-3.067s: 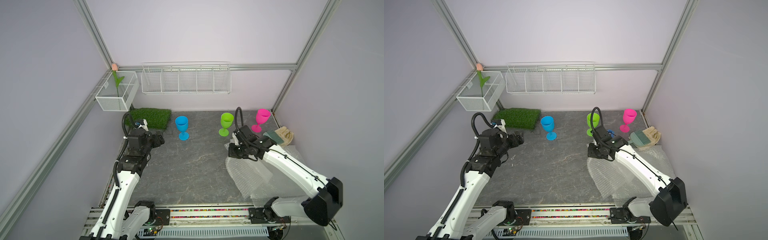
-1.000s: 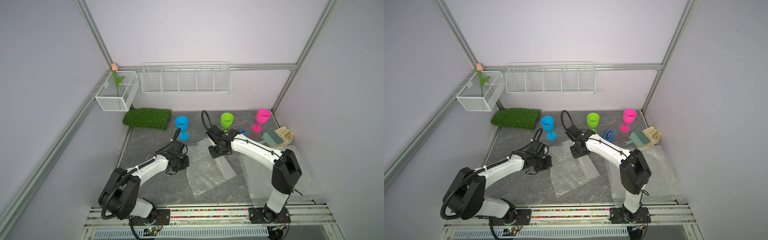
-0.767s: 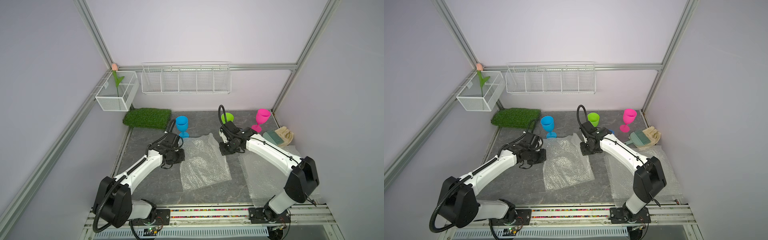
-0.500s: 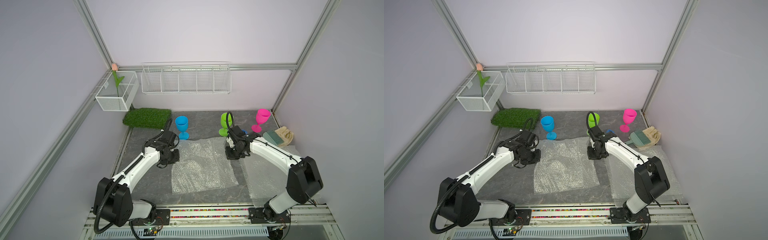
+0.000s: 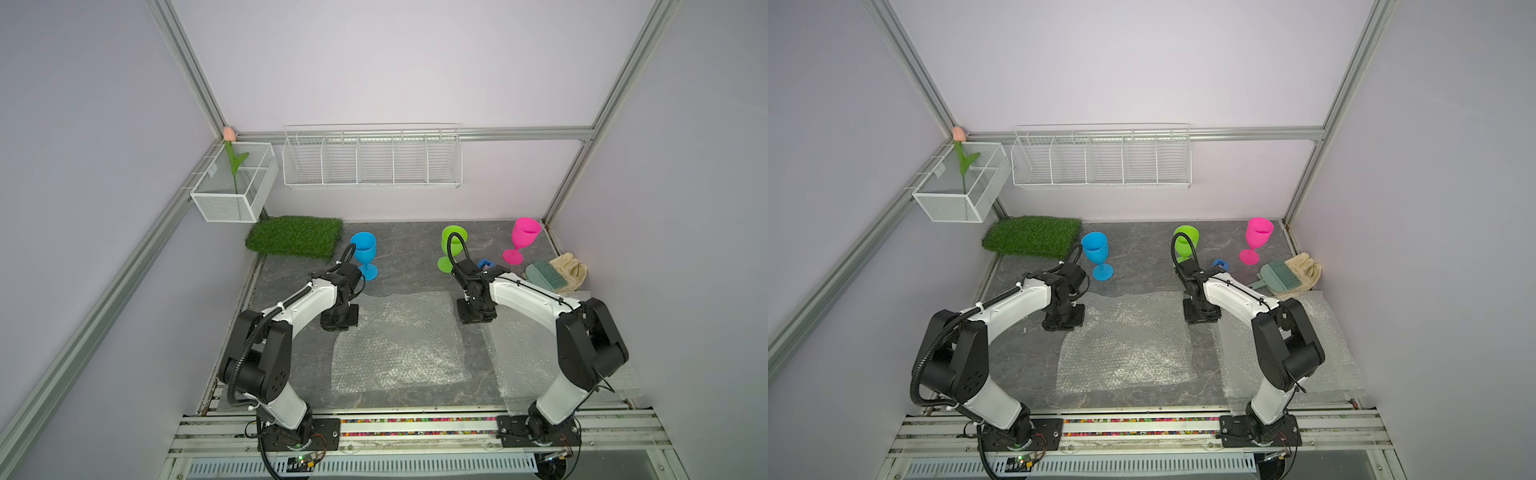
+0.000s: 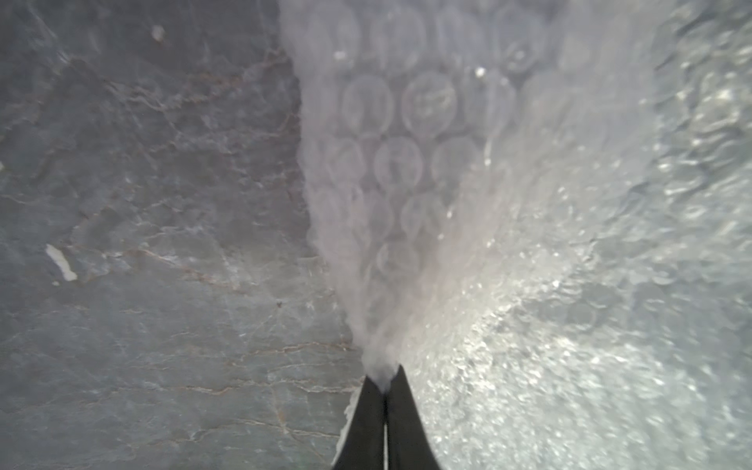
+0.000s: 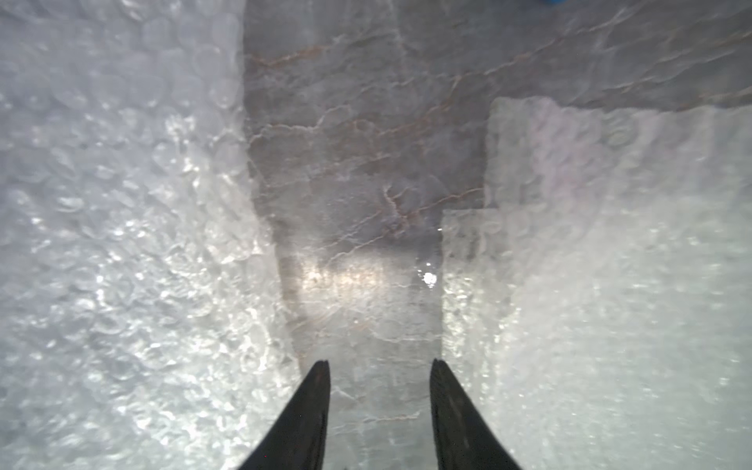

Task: Wrap wine glasses in bubble wrap
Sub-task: Adjust the bubble wrap at the center of the board.

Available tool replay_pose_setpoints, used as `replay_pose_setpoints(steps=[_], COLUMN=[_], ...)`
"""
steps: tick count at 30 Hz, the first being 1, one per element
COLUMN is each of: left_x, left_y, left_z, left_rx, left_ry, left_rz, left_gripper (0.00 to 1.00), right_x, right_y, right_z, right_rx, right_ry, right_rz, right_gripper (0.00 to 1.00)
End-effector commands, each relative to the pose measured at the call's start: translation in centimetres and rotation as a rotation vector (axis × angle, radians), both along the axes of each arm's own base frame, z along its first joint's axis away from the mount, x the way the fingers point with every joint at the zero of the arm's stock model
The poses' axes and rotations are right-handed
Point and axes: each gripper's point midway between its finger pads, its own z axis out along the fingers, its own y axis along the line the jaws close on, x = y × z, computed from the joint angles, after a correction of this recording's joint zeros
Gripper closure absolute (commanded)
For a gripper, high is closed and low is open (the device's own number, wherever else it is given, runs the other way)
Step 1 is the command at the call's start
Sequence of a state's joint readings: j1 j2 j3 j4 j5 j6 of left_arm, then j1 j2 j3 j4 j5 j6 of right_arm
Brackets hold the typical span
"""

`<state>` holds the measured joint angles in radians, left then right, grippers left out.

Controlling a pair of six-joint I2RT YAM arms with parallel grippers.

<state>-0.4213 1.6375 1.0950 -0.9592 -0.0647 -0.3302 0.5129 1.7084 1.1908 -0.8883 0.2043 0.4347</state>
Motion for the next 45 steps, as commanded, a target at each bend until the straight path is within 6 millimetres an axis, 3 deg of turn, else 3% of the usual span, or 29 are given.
replay_pose_setpoints(steps=[1,4,9,13,17,22,26,29,32,36,37,41,43,45], left_x=[1.2,1.7,1.7,1.6,1.4,-0.1,-1.6,-1.9,-1.4,-0.2,0.1,1.1,1.5,1.9], left_y=[0.9,1.3,0.4,-1.6,-2.4,-2.1,-2.0,-1.9,-1.7,-1.2,-1.0,-0.3,0.2,0.8], left_z=[1.3,2.8,4.7,3.6,1.1,-2.1,-3.4,-3.7,-3.2,-1.1,-0.5,2.3,3.6,4.8], left_rx=[0.057,0.069,0.003,-0.11,-0.157,-0.136,-0.157,-0.157,-0.146,-0.119,-0.114,-0.106,-0.1,-0.112], left_ry=[-0.041,-0.094,-0.132,-0.112,-0.094,-0.006,0.027,0.026,0.007,-0.06,-0.078,-0.154,-0.187,-0.223], left_rz=[0.003,0.02,0.039,0.048,0.063,0.098,0.126,0.129,0.129,0.128,0.13,0.13,0.133,0.144], left_gripper=[0.78,0.72,0.68,0.67,0.74,0.78,0.79,0.79,0.8,0.8,0.8,0.79,0.79,0.79], right_x=[0.1,0.5,0.0,-0.8,-1.7,-2.0,-2.1,-2.1,-1.7,-0.5,-0.2,1.3,2.1,3.0], right_y=[-1.3,2.1,11.3,14.7,14.2,9.9,6.6,5.9,6.5,7.8,8.2,10.0,11.4,12.9], right_z=[2.8,3.9,4.5,3.0,-0.1,-3.6,-4.7,-4.7,-3.8,-0.9,-0.1,3.4,5.0,6.6], right_rx=[-0.067,0.096,0.564,0.685,0.63,0.45,0.296,0.265,0.296,0.374,0.394,0.48,0.524,0.552], right_ry=[-0.04,-0.069,-0.009,0.076,0.152,0.183,0.176,0.171,0.153,0.065,0.036,-0.106,-0.164,-0.226], right_rz=[0.003,0.043,0.093,0.116,0.113,0.057,0.053,0.057,0.07,0.109,0.13,0.234,0.302,0.372], right_gripper=[0.52,0.51,0.51,0.51,0.52,0.53,0.53,0.53,0.53,0.48,0.44,0.05,0.11,0.11])
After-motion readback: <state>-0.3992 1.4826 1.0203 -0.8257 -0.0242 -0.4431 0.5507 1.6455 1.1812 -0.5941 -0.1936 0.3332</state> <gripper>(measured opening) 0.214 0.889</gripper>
